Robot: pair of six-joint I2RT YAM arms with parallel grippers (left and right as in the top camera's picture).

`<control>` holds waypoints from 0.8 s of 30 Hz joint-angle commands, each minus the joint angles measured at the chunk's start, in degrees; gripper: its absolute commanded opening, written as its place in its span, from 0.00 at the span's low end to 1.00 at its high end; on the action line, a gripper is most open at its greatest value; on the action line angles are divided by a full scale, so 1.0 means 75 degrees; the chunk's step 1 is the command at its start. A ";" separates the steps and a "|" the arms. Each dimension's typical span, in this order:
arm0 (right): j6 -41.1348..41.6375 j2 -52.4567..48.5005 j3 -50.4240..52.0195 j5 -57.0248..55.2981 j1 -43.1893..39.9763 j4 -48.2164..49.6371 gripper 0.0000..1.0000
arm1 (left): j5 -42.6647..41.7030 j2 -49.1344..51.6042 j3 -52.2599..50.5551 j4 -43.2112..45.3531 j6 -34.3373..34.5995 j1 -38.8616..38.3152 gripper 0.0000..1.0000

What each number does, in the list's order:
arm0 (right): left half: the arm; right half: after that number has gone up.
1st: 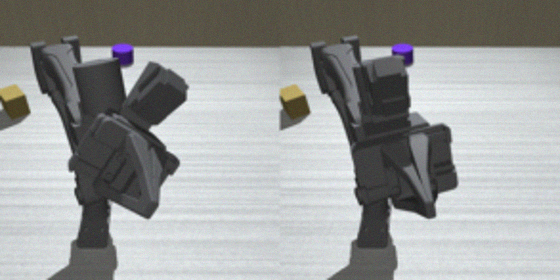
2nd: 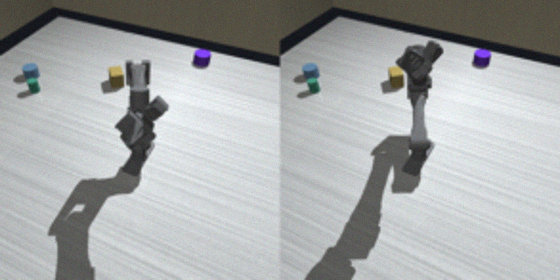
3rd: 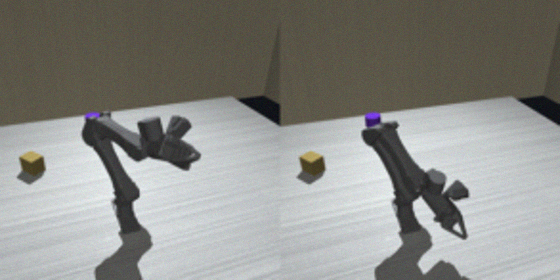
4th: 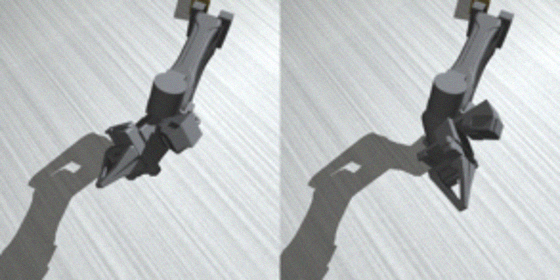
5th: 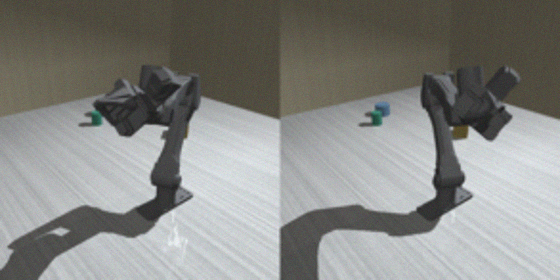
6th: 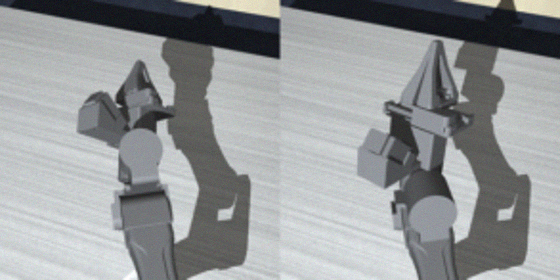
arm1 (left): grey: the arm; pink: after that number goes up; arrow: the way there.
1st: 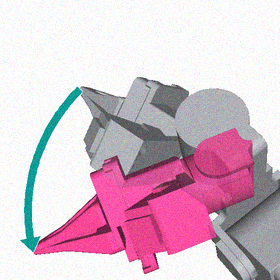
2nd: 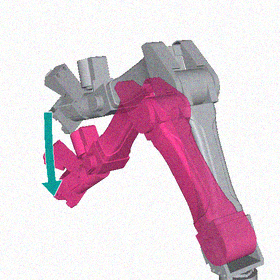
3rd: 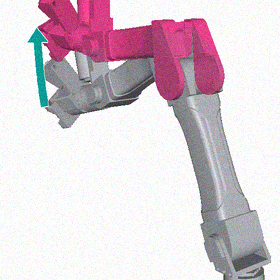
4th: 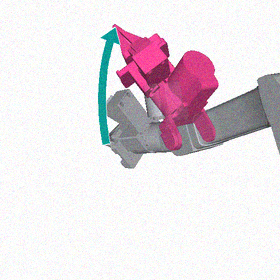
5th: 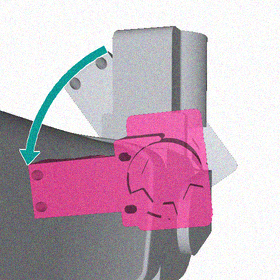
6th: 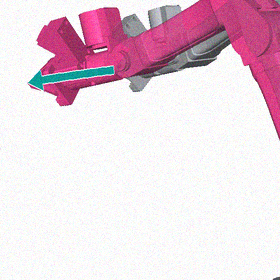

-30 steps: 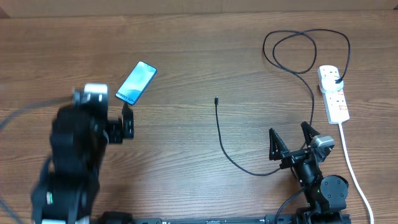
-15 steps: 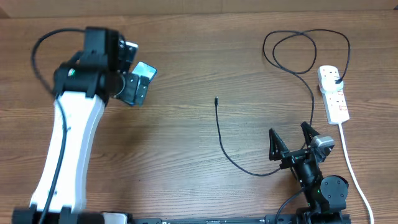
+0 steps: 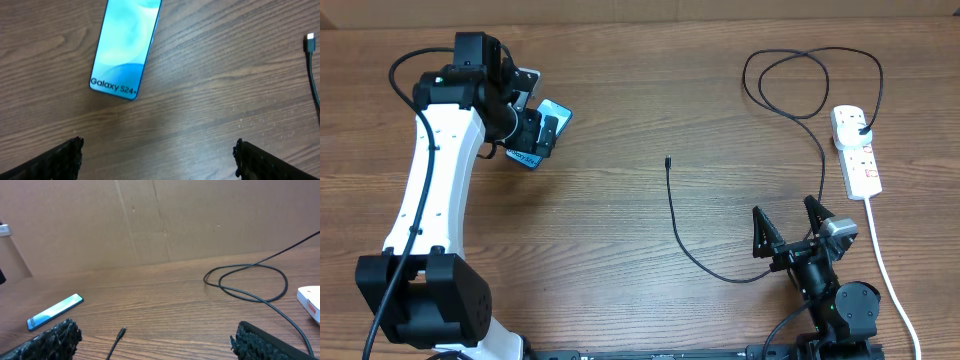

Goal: Plug charger to phone and switch on socket
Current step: 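Move the left gripper over the blue phone and lower onto it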

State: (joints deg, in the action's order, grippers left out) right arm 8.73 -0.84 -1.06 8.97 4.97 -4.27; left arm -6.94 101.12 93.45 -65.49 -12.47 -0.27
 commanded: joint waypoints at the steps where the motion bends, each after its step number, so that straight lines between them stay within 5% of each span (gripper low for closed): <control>1: -0.0061 0.0070 0.0079 -0.0050 0.0044 0.0041 1.00 | -0.0166 0.0105 0.0233 0.0143 -0.0169 -0.0003 1.00; 24: -0.0061 0.0070 0.0079 -0.0050 0.0044 0.0041 1.00 | 0.0842 0.1929 0.0233 0.1122 -0.3153 -0.0012 0.99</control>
State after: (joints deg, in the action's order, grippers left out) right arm 8.73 -0.84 -1.06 8.95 4.97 -4.25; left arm -1.85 113.73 94.11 -57.98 -30.55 -0.27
